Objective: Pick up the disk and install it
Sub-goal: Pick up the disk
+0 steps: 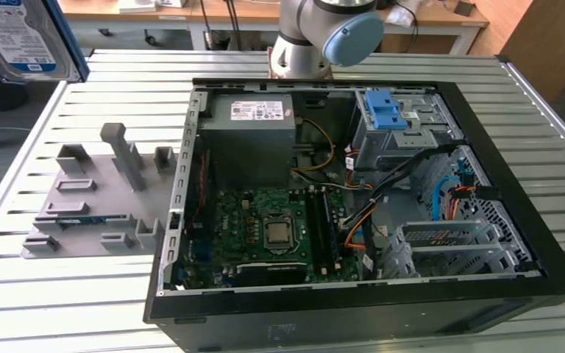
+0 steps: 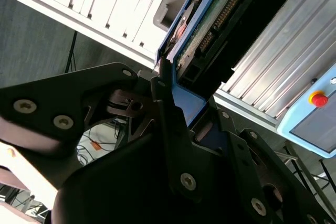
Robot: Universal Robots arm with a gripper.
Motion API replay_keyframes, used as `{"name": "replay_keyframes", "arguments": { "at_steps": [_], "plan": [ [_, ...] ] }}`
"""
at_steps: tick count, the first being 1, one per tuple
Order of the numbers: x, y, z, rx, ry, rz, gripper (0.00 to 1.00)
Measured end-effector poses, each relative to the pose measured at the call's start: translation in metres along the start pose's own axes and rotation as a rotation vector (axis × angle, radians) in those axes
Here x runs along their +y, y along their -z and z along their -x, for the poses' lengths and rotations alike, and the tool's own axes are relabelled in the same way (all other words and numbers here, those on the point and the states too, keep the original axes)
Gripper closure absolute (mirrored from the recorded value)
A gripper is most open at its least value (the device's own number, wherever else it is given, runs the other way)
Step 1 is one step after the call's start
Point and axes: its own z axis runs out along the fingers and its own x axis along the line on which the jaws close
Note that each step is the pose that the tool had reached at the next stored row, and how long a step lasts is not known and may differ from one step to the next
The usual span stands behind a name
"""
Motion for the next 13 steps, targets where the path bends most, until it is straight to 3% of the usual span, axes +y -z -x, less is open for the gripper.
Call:
{"name": "replay_keyframes", "arguments": {
  "at_steps": [13],
  "plan": [
    [0.0003,0.0114,0.0002,-0.0001,0.0,-0.0001,0.64]
  ]
}}
